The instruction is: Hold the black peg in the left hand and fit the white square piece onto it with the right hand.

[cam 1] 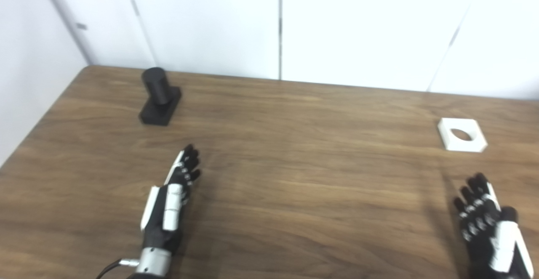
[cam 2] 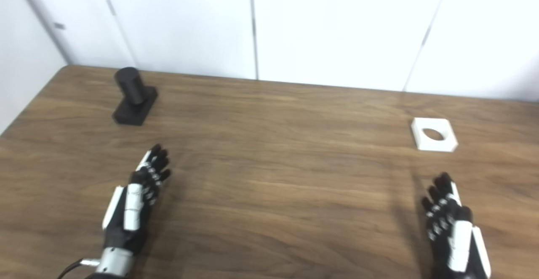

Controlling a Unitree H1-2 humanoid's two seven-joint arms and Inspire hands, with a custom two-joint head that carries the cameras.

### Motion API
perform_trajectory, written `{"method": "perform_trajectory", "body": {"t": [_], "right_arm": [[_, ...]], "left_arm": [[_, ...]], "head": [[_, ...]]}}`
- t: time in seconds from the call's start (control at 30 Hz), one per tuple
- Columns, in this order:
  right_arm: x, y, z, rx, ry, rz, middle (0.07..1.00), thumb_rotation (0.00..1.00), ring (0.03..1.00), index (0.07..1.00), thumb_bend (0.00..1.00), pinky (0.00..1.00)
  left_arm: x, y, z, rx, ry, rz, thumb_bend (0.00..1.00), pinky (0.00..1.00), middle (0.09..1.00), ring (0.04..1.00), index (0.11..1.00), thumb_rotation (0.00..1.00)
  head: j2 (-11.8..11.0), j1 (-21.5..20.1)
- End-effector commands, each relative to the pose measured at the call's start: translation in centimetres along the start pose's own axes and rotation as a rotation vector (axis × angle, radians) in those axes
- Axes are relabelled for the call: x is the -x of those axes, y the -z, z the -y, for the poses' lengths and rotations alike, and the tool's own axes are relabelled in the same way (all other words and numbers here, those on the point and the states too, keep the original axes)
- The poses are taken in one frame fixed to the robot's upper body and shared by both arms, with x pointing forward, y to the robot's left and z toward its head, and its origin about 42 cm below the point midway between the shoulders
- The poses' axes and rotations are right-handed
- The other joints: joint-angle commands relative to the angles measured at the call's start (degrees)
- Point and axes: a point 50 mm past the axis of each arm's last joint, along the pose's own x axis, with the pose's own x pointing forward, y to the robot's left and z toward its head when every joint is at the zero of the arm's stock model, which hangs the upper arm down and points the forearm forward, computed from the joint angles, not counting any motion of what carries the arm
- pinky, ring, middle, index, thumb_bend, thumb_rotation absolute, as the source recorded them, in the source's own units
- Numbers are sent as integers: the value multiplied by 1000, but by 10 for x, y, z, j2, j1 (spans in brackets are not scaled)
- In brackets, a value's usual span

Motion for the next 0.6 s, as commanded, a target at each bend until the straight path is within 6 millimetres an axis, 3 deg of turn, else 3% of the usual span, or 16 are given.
{"method": "perform_trajectory", "body": {"t": [0.0,0.23,0.37,0.57], "right_arm": [[-3,-7,5,12,-11,43,1000,1000,1000,1000,693,1000],[-7,2,14,40,-19,55,1000,1000,1000,1000,762,1000],[-7,7,19,67,-11,55,978,1000,1000,1000,690,1000],[-8,12,23,78,-8,44,967,1000,1000,1000,697,1000]], "left_arm": [[-3,0,22,54,-23,63,648,919,966,949,970,992],[-3,10,35,57,-34,59,608,925,971,946,979,978],[-4,16,39,36,-32,56,605,910,959,937,961,976],[-4,19,41,31,-19,52,601,918,968,948,954,963]], "head": [[-7,9],[-49,53],[-79,72],[-87,70]]}}
